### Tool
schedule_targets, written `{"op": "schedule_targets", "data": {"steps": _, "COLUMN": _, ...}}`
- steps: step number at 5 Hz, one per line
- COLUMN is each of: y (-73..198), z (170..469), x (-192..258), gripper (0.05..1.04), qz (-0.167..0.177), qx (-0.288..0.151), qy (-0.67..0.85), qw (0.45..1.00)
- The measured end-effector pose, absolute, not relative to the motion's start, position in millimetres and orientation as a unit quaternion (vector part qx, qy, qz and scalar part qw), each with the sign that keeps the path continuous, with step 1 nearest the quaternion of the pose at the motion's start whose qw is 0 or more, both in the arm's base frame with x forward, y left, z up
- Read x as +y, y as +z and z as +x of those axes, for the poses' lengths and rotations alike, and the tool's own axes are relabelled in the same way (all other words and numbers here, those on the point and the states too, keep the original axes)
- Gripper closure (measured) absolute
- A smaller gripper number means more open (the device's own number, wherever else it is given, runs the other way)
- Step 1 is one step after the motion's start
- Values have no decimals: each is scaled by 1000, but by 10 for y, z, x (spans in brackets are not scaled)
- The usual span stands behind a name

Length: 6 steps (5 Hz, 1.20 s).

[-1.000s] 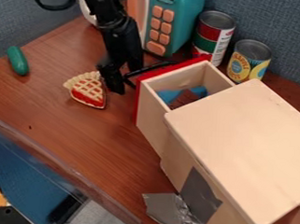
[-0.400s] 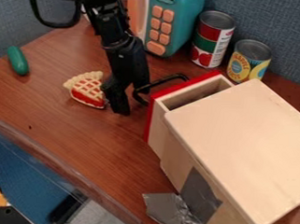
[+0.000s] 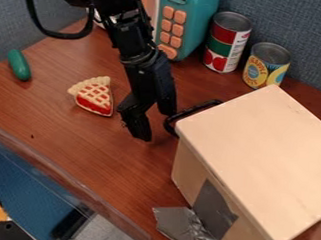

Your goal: Close the drawer

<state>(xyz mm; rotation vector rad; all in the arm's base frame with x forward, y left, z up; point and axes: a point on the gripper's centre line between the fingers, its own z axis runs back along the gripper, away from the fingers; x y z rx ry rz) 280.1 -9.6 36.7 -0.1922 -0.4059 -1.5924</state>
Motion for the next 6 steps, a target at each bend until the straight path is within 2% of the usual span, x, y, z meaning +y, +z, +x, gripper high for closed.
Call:
{"op": "schedule_targets", "data": {"steps": 1, "y": 394, "z": 2723, "x": -133, "gripper": 83, "qz": -82, "qx": -185, "qy": -709, "qw": 676}}
{"op": "schedule_targets", "data": {"steps": 2, "y": 376, "z": 2758, "x": -57, "gripper": 83, "qz": -45, "qx": -176, "qy": -705, "qw": 685}}
{"op": "schedule_targets", "data": {"steps": 3, "y": 289, "z": 2886, "x": 395, "gripper": 83, "qz": 70, "qx": -149, "qy": -635, "qw": 755}}
{"op": "schedule_targets", "data": {"steps": 4, "y": 355, "z": 3000, "x": 929, "gripper": 83, "qz": 160, "qx": -167, "qy": -530, "qw": 816}}
{"op": "schedule_targets", "data": {"steps": 5, "y": 574, "z": 3003, "x": 1411, "gripper": 83, "qz": 185, "qx": -152, "qy": -424, "qw": 873}}
{"op": "schedule_targets", "data": {"steps": 6, "y": 1050, "z": 2889, "x": 1843, "gripper": 83, "qz": 181, "qx": -130, "qy": -316, "qw": 922}}
